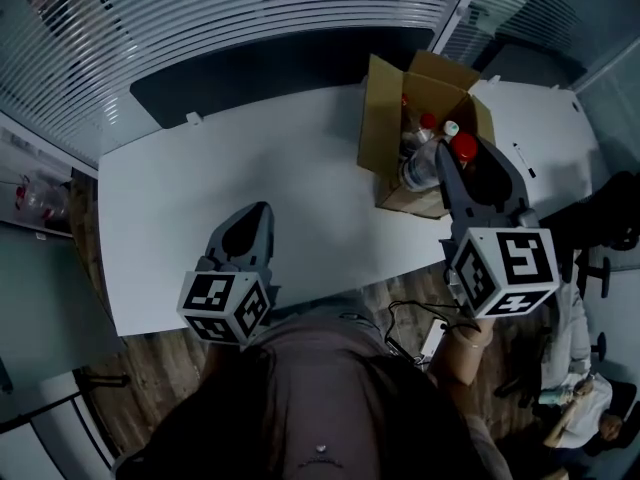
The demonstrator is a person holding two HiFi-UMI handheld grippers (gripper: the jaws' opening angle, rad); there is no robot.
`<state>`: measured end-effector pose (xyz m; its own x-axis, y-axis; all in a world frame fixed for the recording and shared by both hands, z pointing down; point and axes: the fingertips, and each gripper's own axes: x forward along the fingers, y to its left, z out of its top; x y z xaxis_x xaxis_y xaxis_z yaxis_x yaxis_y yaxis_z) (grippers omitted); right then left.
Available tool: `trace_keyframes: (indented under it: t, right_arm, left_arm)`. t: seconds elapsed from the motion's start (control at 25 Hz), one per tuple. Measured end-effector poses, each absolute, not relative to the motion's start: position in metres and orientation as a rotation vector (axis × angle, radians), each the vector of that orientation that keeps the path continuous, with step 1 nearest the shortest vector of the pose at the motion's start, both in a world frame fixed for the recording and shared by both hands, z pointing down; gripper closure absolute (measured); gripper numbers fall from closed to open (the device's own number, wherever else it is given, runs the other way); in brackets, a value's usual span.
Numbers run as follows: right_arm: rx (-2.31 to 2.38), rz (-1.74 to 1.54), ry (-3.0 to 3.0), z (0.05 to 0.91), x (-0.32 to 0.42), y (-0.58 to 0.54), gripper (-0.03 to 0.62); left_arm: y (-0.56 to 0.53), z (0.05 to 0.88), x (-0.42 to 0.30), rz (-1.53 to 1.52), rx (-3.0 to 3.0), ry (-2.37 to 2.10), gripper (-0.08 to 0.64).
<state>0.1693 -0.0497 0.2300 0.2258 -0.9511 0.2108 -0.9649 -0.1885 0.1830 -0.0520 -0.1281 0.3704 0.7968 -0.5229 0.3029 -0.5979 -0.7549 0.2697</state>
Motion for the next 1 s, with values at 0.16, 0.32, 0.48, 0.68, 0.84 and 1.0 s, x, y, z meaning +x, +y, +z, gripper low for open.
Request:
trace_keyframes:
  t: [0.16, 0.32, 0.48, 0.68, 0.84, 1.0]
  right_arm:
    - [2.222, 0.053, -1.809, 0.227, 0.148, -0.047, 0.42]
    - [2.202, 0.059, -1.834, 0.232, 0.126, -0.049, 0.42]
    - [2.174, 0.077, -1.87, 0.243, 0.106, -0.059, 0.42]
    - [2.111, 0.097, -1.938, 0.259, 0.081, -0.078, 0.42]
    - [2.04, 0.122, -2.018, 0.271, 0.055, -0.098, 0.42]
    - [1.953, 0.149, -2.098, 0.286, 0.03, -0.121, 0.42]
  left_arm:
    - [-0.127, 0.374, -0.069, 0.302, 2.627, -0.849, 0.551]
    - [-0.126, 0.378, -0.089, 0.307, 2.617, -0.862, 0.551]
    - [-0.129, 0.383, -0.109, 0.305, 2.604, -0.894, 0.551]
    - [-0.135, 0.388, -0.133, 0.302, 2.576, -0.965, 0.551]
    - [-0.141, 0.386, -0.155, 0.28, 2.552, -1.036, 0.551]
    - [-0.143, 0.387, -0.177, 0.26, 2.513, -1.117, 0.551]
